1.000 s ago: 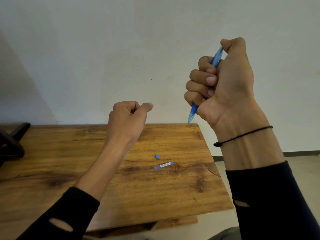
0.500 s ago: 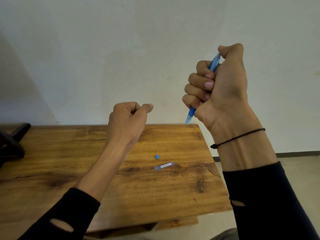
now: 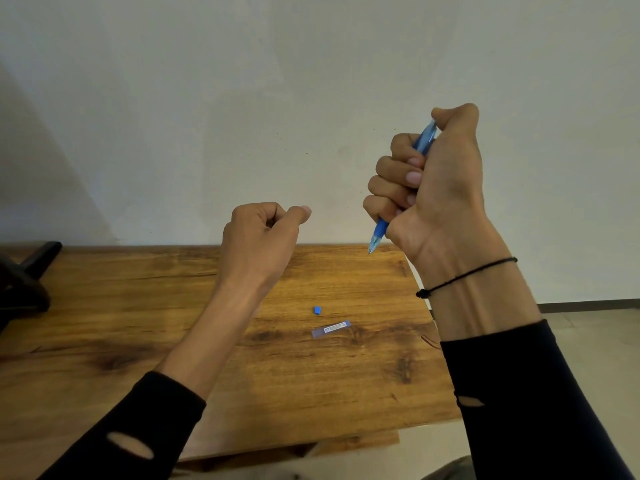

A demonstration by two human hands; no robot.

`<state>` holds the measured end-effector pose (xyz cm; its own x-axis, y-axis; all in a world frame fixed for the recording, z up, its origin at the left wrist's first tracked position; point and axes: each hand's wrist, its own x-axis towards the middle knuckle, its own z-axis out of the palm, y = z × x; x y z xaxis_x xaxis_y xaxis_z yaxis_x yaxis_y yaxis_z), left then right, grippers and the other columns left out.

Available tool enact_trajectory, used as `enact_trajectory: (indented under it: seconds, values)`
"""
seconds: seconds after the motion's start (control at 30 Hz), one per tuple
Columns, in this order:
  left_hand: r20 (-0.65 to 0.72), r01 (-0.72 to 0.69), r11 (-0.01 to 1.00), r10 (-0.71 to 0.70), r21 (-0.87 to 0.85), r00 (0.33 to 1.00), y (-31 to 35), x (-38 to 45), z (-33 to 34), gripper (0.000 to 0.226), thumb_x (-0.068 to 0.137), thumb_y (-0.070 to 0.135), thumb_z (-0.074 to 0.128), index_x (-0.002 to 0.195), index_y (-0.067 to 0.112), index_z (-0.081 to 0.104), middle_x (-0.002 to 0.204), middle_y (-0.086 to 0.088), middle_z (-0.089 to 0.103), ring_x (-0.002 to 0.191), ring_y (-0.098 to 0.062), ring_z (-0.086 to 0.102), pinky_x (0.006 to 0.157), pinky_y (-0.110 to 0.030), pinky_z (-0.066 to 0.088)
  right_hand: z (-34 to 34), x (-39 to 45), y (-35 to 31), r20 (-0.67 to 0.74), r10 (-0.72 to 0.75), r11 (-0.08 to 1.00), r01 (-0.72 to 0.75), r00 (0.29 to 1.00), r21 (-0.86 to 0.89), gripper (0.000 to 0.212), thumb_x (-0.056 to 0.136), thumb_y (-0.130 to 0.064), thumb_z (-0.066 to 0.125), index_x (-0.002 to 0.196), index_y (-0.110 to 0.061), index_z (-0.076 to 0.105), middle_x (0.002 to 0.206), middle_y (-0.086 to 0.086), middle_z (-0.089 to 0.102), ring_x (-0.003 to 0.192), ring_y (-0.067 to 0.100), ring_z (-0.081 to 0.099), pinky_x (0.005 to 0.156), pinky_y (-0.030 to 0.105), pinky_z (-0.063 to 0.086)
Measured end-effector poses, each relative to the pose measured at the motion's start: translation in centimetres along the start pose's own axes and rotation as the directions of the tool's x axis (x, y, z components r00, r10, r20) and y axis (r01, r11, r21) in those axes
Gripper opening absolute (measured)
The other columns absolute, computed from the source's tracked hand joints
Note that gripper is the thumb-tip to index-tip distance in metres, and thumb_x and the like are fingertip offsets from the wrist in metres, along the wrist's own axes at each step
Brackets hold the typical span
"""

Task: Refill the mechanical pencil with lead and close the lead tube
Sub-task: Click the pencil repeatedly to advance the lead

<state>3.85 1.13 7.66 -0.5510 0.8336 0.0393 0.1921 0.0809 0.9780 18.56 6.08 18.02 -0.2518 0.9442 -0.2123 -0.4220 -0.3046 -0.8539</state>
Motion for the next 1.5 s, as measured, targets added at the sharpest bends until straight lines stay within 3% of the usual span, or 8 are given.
enact_trajectory:
  seconds: [0.47,0.7,0.87,0.97,1.1,1.2,1.5]
  values:
    - [0.000,0.007,1.000,-0.007,0.000,1.000,-0.3,0.2,0.0,0.046,0.096,0.036,0.072,0.064,0.009,0.053,0.066,-0.006,0.044,0.066,-0.020,0.040,0.068,-0.035,0.038,-0.6,1.0,1.5,0.003,-0.016,1.000,0.016,1.000,0.002,0.057,0.103,-0.050,0.035,0.056,-0.020,0.024,0.048,-0.005,0.017,0.041,0.011,0.009,0.041,0.022,0.013]
    - [0.001,0.020,1.000,-0.020,-0.002,1.000,-0.9,0.4,0.2,0.050,0.096,0.036,0.073,0.069,-0.001,0.053,0.062,-0.002,0.045,0.061,-0.017,0.040,0.063,-0.030,0.039,-1.0,1.5,2.2,-0.016,0.004,1.000,-0.004,1.000,0.016,0.055,0.103,-0.050,0.035,0.057,-0.021,0.023,0.049,-0.005,0.017,0.042,0.012,0.008,0.042,0.022,0.012]
    - [0.010,0.016,1.000,-0.015,-0.012,1.000,-1.1,0.5,0.2,0.049,0.096,0.036,0.073,0.065,0.004,0.053,0.067,-0.006,0.049,0.065,-0.018,0.043,0.065,-0.031,0.040,-1.5,1.9,2.4,-0.009,0.023,0.999,-0.022,1.000,0.042,0.059,0.104,-0.055,0.036,0.056,-0.020,0.027,0.047,-0.006,0.020,0.041,0.011,0.011,0.040,0.022,0.014]
    - [0.051,0.013,0.999,-0.010,-0.043,0.999,-1.2,0.5,0.2,0.047,0.097,0.035,0.074,0.059,0.013,0.055,0.060,0.004,0.054,0.061,-0.016,0.044,0.065,-0.032,0.040,-1.7,2.2,2.7,0.015,0.046,0.997,-0.047,0.999,0.053,0.063,0.105,-0.058,0.037,0.056,-0.019,0.033,0.046,-0.006,0.025,0.038,0.009,0.015,0.039,0.022,0.014]
    - [0.220,-0.033,0.994,0.056,-0.108,0.974,-1.2,0.3,0.3,0.034,0.101,0.029,0.071,0.073,0.011,0.075,0.055,0.007,0.063,0.052,-0.010,0.053,0.054,-0.026,0.047,-2.1,2.7,3.5,0.049,0.072,0.996,-0.075,0.996,0.053,0.064,0.108,-0.060,0.037,0.060,-0.017,0.040,0.046,-0.005,0.031,0.037,0.008,0.020,0.040,0.023,0.015]
    - [0.327,-0.069,0.993,0.097,-0.096,0.940,-1.4,0.0,0.8,0.026,0.103,0.025,0.069,0.083,0.014,0.082,0.063,0.001,0.070,0.057,-0.010,0.061,0.057,-0.022,0.053,-2.1,2.9,4.2,0.028,0.087,0.994,-0.089,0.996,0.059,0.062,0.108,-0.056,0.036,0.060,-0.017,0.037,0.046,-0.005,0.028,0.037,0.009,0.018,0.040,0.022,0.014]
    - [0.260,-0.068,0.991,0.097,-0.118,0.961,-2.0,0.5,0.7,0.022,0.102,0.023,0.071,0.085,0.014,0.080,0.066,-0.002,0.073,0.057,-0.011,0.062,0.057,-0.022,0.055,-1.9,2.9,4.0,-0.051,0.063,0.996,-0.060,0.997,0.059,0.059,0.104,-0.053,0.036,0.056,-0.019,0.030,0.047,-0.006,0.021,0.040,0.011,0.011,0.040,0.022,0.013]
